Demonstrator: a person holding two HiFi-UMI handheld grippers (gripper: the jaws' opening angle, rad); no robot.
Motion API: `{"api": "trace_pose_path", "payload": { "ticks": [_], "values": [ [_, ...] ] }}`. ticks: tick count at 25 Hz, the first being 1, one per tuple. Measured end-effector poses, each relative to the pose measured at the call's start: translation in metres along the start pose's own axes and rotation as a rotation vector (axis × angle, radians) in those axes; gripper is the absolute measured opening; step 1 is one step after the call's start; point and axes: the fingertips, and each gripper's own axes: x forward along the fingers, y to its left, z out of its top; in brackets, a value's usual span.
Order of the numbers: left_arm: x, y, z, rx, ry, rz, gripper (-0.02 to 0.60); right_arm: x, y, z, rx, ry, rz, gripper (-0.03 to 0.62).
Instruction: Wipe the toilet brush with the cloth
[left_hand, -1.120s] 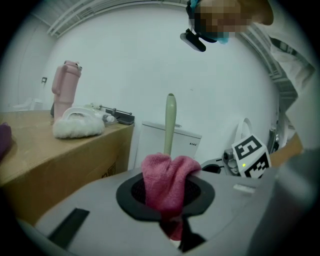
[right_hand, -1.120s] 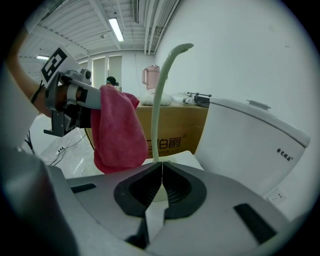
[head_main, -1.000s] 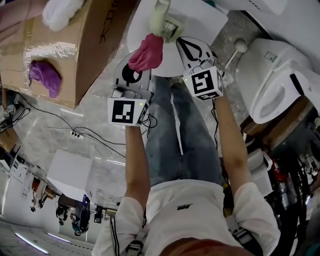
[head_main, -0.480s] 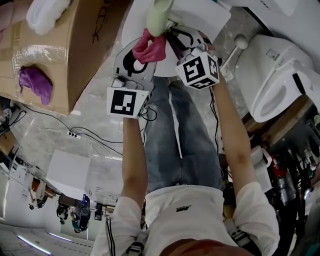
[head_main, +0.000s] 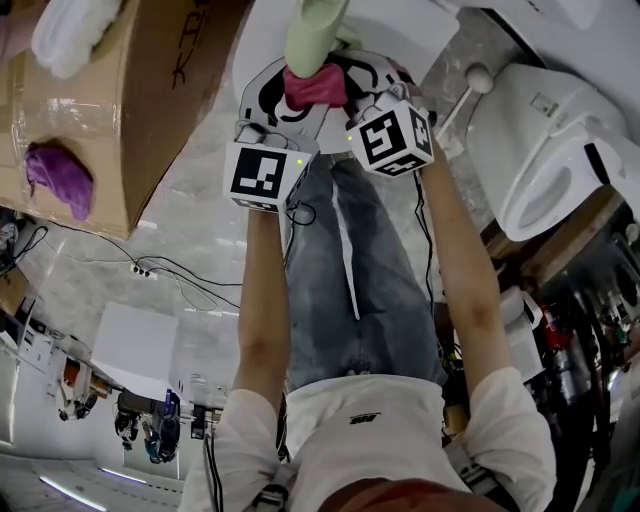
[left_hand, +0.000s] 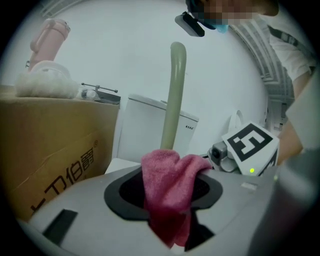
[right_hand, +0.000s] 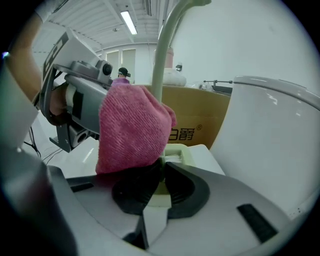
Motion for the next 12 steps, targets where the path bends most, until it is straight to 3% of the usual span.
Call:
{"api": "trace_pose_path", "payload": {
  "ticks": [7,12],
  "values": [
    [0.019,0.006,-0.011,0.027,0.026,0.004,0.190,-0.001,-0.001,0.000,0.005,-0.030,0.006,0.035],
    [0.023,0.009,-0.014,0.037,0.033,0.016,0.126,-0.001,0.000,-0.001,0.019,-0.039,0.015,0.032]
  ]
}}
